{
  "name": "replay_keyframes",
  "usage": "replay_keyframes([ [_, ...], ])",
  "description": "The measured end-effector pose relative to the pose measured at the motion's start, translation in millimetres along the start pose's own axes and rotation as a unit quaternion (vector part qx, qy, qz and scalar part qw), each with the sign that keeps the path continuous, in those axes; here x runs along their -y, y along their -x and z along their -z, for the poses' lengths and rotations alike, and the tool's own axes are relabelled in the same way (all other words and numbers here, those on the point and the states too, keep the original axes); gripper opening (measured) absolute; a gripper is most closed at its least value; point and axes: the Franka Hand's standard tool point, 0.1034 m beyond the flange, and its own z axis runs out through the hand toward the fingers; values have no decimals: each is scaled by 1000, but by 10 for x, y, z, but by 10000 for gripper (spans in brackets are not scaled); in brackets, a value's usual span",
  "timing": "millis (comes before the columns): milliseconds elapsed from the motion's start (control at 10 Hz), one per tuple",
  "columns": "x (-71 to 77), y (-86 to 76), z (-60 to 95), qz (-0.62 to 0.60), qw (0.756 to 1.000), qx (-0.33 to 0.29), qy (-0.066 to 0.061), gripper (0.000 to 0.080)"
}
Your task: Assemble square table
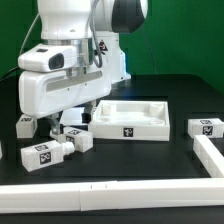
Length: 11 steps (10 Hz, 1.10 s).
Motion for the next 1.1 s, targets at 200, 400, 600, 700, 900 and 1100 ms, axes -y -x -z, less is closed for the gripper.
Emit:
replay_keyframes([
  [200, -48, 4, -5, -1, 1000, -5, 14, 649],
  [400, -74, 41, -3, -5, 1000, -7, 19, 649],
  [600, -73, 64, -21, -7, 1000, -5, 17, 640],
  [700, -105, 74, -16, -9, 1000, -5, 18, 482],
  [900, -94, 87, -50, -10, 1000, -3, 16, 287],
  [1100, -109, 100, -50, -12, 1000, -4, 18, 277],
])
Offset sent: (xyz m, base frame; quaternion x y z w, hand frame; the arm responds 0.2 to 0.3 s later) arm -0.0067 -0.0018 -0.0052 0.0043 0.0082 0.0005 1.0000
